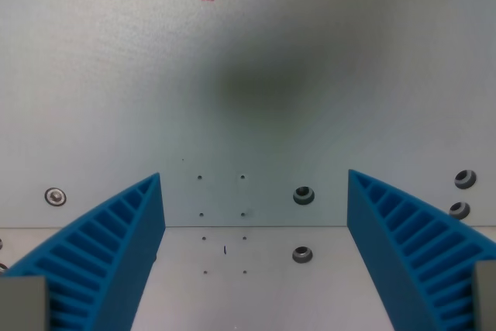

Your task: Move in base positive x

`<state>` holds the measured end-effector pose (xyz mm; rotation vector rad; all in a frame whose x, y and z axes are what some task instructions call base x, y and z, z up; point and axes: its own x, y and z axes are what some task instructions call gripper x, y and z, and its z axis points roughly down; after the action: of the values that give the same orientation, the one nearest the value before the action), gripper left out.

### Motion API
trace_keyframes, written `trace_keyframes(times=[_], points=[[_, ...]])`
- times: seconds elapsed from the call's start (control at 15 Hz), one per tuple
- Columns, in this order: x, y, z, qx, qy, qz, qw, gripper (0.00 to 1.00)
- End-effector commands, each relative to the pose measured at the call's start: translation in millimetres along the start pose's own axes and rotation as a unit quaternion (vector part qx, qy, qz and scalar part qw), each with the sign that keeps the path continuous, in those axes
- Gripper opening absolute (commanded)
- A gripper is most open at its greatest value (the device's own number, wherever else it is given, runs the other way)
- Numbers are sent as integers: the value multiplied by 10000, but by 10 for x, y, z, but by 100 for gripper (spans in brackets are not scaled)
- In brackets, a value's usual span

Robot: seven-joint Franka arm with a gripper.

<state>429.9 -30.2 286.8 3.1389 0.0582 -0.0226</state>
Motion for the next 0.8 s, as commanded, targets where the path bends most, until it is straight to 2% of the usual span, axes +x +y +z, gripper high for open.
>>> trace_keyframes(times=[0.07, 0.8], points=[[52, 5, -32, -3, 36, 1, 10000, 100], [602, 46, -34, -3, 36, 1, 10000, 100]])
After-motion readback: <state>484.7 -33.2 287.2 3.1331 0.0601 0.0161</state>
